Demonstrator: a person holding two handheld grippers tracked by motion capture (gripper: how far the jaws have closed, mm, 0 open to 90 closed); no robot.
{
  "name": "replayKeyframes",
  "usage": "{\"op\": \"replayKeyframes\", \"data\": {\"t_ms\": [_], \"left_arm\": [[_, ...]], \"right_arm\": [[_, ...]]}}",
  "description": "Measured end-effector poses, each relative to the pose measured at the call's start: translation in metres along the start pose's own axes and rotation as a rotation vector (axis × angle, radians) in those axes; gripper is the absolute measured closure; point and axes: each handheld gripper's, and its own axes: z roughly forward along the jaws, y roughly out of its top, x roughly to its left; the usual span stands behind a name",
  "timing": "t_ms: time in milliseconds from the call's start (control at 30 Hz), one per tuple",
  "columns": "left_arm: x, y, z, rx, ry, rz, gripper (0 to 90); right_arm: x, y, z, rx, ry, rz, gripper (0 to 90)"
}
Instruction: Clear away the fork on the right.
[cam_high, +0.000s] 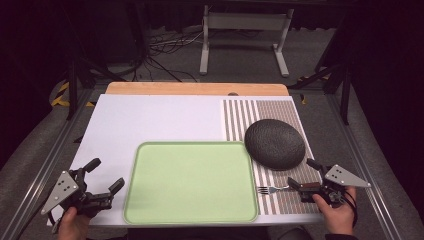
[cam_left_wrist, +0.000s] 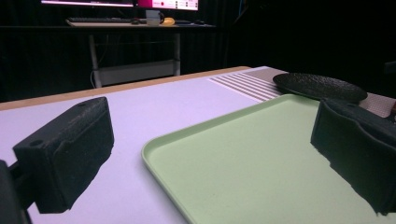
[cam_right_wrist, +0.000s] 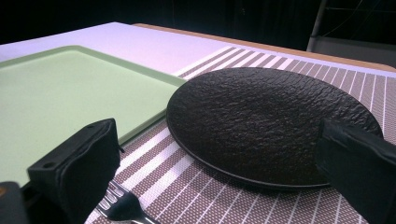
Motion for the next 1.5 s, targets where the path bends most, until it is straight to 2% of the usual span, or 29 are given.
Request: {"op": "replayKeyframes", "data": {"t_ms": [567,700,867,933,1067,1133,1167,1200,1300,1333,1433,1467,1500], "left_arm": [[0.000,0.000,0.000,0.005,0.000,0.009,0.0],[0.000,0.000,0.000,0.007,0.004,0.009,0.0],[0.000,0.000,0.000,0.009,0.009,0.010,0.0],[0.000,0.000,-0.001,0.006,0.011,0.010,0.0],[0.001,0.000,-0.001,0.006,0.009,0.009,0.0],[0.001,0.000,-0.001,0.005,0.009,0.010,0.0],[0.001,0.000,-0.001,0.006,0.008,0.011,0.0],[0.001,0.000,-0.001,0.006,0.008,0.011,0.0],[0.001,0.000,-0.002,0.003,0.010,0.010,0.0],[0.001,0.000,-0.002,0.003,0.010,0.010,0.0],[0.001,0.000,-0.001,0.004,0.008,0.009,0.0],[0.001,0.000,-0.001,0.004,0.008,0.009,0.0],[0.001,0.000,-0.001,0.004,0.009,0.009,0.0]], "right_arm": [[0.001,0.002,0.000,0.003,0.012,0.000,0.6],[0.001,0.009,0.002,-0.001,0.024,-0.014,0.6],[0.003,0.022,0.008,-0.016,0.062,-0.004,0.6],[0.004,0.026,0.012,-0.005,0.072,-0.008,0.6],[0.006,0.032,0.018,0.025,0.092,-0.019,0.6],[0.008,0.037,0.025,0.055,0.107,-0.026,0.6],[0.010,0.040,0.028,0.084,0.115,-0.045,0.6],[0.010,0.040,0.028,0.084,0.115,-0.045,0.6],[0.012,0.048,0.033,0.139,0.132,-0.074,0.8],[0.012,0.048,0.033,0.139,0.132,-0.074,0.8],[0.013,0.055,0.036,0.222,0.142,-0.089,1.5],[0.013,0.055,0.036,0.222,0.142,-0.089,1.5],[0.013,0.058,0.036,0.246,0.146,-0.102,1.6]]}}
